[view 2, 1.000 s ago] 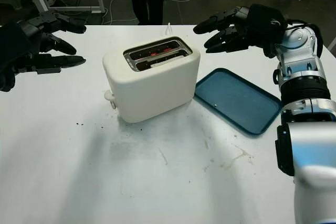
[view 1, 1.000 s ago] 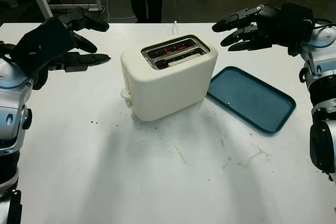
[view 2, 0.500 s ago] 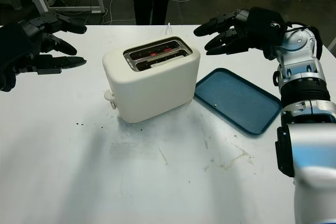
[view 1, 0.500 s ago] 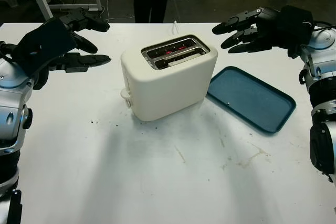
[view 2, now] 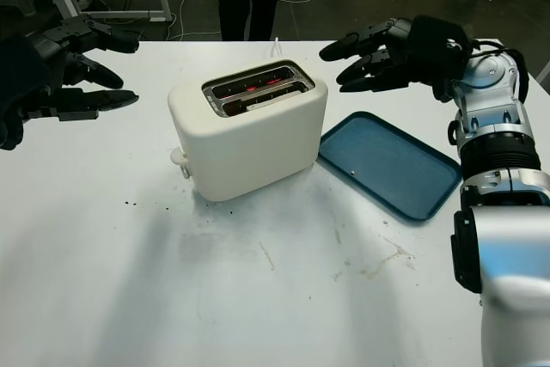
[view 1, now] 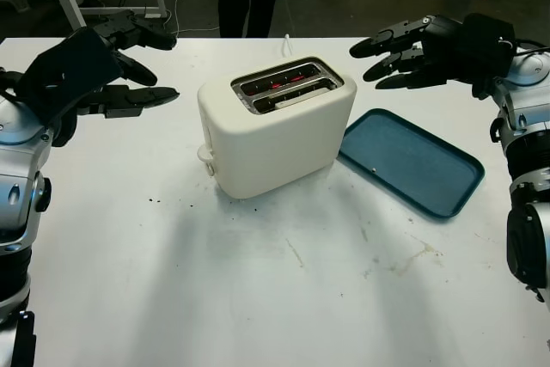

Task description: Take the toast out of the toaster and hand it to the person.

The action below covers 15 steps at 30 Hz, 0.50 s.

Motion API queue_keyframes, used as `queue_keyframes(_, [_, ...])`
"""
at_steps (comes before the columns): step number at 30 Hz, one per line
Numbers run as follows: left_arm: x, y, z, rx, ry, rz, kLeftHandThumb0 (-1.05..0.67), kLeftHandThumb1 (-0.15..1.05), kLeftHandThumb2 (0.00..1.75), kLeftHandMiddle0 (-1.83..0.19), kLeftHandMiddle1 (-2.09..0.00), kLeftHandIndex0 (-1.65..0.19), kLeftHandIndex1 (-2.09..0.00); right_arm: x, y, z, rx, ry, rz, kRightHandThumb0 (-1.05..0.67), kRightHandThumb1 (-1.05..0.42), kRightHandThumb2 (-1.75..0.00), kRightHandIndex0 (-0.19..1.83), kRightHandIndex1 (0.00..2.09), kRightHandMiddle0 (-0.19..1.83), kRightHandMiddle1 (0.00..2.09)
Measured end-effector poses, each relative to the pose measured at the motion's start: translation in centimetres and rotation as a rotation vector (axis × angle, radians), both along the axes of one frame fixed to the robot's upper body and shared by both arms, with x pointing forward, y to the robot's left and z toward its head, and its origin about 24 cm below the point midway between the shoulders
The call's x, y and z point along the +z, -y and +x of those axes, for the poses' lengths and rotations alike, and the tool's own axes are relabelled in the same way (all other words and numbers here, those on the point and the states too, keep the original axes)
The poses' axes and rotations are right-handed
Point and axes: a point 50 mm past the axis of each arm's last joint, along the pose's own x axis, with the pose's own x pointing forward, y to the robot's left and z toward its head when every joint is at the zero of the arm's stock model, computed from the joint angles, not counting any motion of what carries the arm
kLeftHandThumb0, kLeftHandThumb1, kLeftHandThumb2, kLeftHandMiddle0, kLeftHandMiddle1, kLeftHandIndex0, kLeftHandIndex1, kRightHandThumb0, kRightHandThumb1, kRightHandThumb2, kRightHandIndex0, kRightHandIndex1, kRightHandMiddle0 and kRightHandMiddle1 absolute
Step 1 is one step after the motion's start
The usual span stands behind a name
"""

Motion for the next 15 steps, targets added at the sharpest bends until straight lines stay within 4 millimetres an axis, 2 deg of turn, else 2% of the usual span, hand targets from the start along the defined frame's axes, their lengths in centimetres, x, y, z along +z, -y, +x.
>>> queue_keyframes(15, [-0.12, -0.03, -0.02, 0.006, 0.001, -0.003, -0.38, 0.77, 0.32, -0.03, -1.39, -0.08, -0.96, -0.26, -0.21, -0.01, -0.023, -0.021, 0.013, -0.78, -0.76, 0.0, 0.46, 0.72, 0.73, 0.01])
